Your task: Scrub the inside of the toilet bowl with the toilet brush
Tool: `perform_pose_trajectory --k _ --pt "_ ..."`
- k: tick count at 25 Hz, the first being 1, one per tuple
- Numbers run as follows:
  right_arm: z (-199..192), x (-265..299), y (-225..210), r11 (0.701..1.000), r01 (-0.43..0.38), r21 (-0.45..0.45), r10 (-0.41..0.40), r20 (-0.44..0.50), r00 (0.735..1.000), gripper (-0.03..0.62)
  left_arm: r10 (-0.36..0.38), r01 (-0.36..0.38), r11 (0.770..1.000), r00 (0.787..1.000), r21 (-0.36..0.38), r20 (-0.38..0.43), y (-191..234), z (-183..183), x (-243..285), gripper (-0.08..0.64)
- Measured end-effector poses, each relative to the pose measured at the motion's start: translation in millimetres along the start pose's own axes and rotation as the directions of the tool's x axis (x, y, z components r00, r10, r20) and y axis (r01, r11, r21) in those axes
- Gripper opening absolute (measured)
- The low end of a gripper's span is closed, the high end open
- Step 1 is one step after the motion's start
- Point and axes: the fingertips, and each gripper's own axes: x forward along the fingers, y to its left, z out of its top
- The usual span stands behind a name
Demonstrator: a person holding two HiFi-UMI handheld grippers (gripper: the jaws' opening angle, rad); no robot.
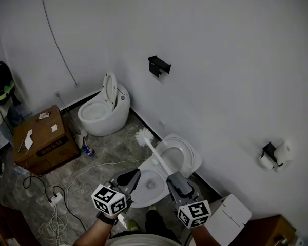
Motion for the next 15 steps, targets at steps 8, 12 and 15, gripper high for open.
perform_pose_trajectory --k 8,12,15 --pt "9.3 0.6 2.7 1.0 -0.003 -0.001 0.003 0.026 1.0 0.166 0.0 0.0 1.0 1.0 0.014 0.023 -0.9 11.5 -4.6 0.005" --pt "9.6 1.9 2.9 1.0 -0.003 -0.001 0.003 0.027 1.0 0.166 0.0 -0.001 1.0 1.0 0.018 0.021 -1.4 11.6 -4.9 0.006" --pt "11.2 3.0 5.6 1.0 -0.004 -0.002 0.004 0.028 1.0 0.166 0.002 -0.002 1.0 1.0 0.02 0.022 -0.1 13.3 -7.1 0.005"
